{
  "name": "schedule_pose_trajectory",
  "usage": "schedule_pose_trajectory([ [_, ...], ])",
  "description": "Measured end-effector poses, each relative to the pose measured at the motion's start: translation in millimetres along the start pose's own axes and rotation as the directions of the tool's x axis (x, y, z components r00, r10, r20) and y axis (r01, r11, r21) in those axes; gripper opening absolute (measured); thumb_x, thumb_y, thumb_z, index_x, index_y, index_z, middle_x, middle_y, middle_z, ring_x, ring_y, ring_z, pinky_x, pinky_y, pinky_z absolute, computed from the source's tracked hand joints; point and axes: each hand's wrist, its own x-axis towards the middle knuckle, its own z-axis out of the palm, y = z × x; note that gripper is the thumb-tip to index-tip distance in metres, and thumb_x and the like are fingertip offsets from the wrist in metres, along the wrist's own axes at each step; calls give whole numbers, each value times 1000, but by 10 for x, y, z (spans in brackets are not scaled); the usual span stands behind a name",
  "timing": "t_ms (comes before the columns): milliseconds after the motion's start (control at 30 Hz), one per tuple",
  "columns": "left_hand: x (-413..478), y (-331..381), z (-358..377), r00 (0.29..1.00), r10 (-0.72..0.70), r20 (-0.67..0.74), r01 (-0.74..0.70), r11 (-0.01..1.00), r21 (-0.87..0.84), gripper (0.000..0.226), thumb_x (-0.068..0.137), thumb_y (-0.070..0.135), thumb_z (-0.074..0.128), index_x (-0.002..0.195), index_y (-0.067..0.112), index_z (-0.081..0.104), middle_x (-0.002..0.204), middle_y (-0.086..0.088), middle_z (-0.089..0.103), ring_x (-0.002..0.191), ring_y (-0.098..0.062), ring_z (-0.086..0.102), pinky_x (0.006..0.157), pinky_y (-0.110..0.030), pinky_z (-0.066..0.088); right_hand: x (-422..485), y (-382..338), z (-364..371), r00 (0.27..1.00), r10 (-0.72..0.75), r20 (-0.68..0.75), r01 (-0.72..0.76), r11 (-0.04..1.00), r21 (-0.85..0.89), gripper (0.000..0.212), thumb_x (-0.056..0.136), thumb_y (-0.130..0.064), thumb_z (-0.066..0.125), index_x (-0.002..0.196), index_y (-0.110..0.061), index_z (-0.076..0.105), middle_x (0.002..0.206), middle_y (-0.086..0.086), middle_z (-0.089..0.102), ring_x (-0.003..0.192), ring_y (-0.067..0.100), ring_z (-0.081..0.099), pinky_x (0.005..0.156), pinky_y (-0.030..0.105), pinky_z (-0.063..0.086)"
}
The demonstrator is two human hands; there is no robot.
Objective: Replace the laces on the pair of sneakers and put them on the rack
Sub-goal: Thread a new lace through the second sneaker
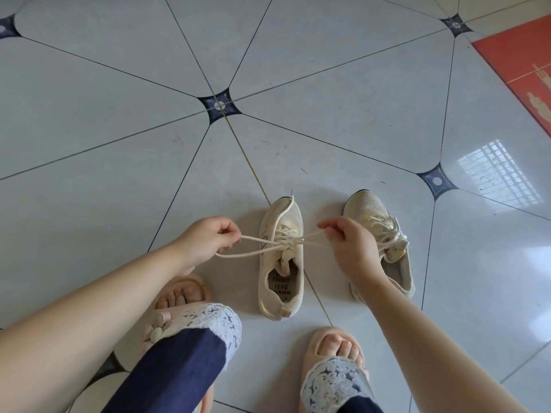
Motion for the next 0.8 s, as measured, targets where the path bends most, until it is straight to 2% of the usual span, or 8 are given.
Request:
schedule_pose_trajectory([
  [67,-20,-26,37,997,-62,43,71,963,-262,20,91,4,51,74,9,59,56,1,48,50,-8,43,63,-26,35,-38,-20,42,983,171,66,-183,937,298,22,91,-10,50,90,-24,67,68,-10,57,59,5,52,61,15,42],
  [133,-17,-40,62,997,-60,55,71,971,-226,20,91,3,50,74,9,58,49,6,46,44,-5,40,60,-20,40,-45,-9,60,975,208,78,-222,915,336,23,90,-9,50,93,-23,68,64,-10,54,49,2,45,54,17,40],
  [200,-10,-22,71,999,-18,31,19,999,-46,21,89,3,53,71,10,58,52,4,46,47,-7,39,53,-16,39,-2,-39,17,990,139,30,-142,973,184,22,89,-9,51,93,-23,69,66,-13,55,50,1,44,50,10,33],
  [267,14,-23,48,1000,-6,-3,6,1000,31,21,88,3,56,69,11,59,57,0,48,51,-11,40,53,-20,37,55,-54,-61,999,-28,37,32,994,-105,21,90,-11,53,95,-21,70,77,-12,59,65,0,50,56,13,34],
  [367,37,-42,4,999,0,-35,3,996,89,21,85,2,59,67,13,59,59,-2,51,55,-14,43,57,-24,37,64,-9,-123,958,-226,179,283,857,-430,18,92,-17,52,98,-18,69,87,-2,64,85,20,55,63,26,31],
  [533,30,-92,71,999,1,-51,4,995,102,22,85,5,60,66,16,59,58,-1,52,53,-11,44,55,-19,39,-7,44,-85,963,-101,250,188,917,-353,15,85,-34,62,88,-22,71,65,-12,53,78,15,44,60,27,25],
  [700,87,-65,69,991,40,-129,-13,980,199,21,84,12,62,65,22,60,62,3,56,58,-10,47,59,-23,37,27,102,-111,989,-20,145,84,889,-450,17,87,-29,58,83,-17,69,64,-4,51,82,20,43,61,29,30],
  [800,85,-69,79,993,39,-111,-15,977,214,23,85,12,60,65,22,58,59,4,54,55,-10,47,58,-23,38,-10,100,-113,987,44,152,10,941,-339,16,86,-28,61,75,-17,67,53,-8,46,63,15,46,50,27,30],
])
